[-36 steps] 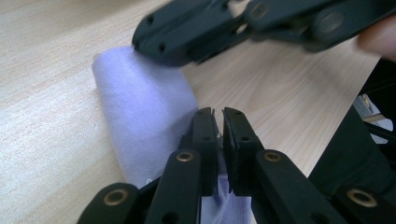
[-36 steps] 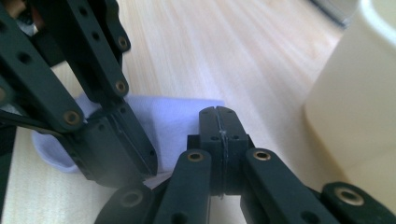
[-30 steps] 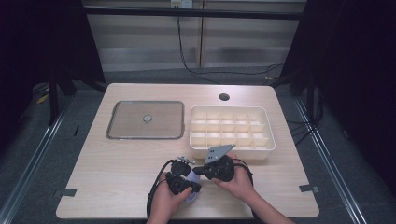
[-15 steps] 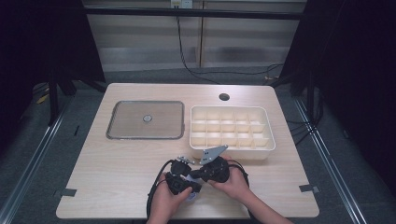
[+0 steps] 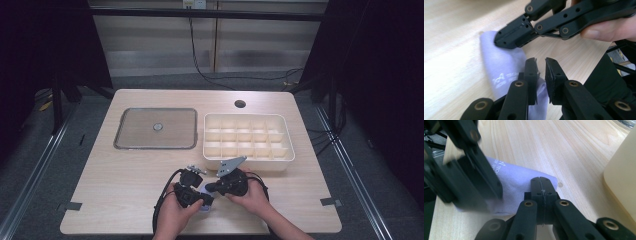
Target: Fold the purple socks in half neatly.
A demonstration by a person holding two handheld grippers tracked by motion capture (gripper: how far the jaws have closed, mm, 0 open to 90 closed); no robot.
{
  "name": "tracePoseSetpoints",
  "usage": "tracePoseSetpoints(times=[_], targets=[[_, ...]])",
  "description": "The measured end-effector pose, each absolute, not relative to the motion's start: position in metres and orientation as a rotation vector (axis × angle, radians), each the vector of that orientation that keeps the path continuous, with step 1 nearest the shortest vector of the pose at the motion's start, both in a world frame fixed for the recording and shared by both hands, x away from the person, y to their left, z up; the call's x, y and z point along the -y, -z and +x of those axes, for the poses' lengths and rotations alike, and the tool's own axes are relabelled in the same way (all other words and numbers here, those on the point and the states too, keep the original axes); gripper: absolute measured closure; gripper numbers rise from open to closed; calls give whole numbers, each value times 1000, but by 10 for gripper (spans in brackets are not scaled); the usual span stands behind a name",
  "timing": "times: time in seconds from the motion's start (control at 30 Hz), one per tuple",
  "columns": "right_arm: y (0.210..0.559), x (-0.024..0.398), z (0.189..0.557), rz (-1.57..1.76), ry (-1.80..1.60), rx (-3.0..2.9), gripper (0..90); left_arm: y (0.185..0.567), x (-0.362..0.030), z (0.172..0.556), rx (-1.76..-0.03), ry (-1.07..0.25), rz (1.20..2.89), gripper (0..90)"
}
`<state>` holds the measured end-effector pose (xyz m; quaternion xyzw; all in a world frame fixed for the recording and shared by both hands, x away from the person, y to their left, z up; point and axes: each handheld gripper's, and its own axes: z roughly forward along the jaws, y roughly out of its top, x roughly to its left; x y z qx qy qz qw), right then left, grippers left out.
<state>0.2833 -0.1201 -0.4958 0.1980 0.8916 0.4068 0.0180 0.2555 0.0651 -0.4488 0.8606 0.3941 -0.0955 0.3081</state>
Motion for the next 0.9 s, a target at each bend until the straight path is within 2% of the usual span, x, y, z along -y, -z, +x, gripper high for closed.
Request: tracePoseSetpoints(times=[0.17,0.37,0.6,0.9], targets=[[496,120,283,621,-1262,-2766,900,444,-72,259,-1082,210,2248,813],[495,119,283,613,-1253,-2772,900,455,-71,257,-1095,208,2296,821],[495,118,281,596,-1254,-2760,900,463,-76,257,-1106,181,2324,898],[490,116,279,582,-1260,-2746,900,465,-76,255,-1088,146,2337,900]])
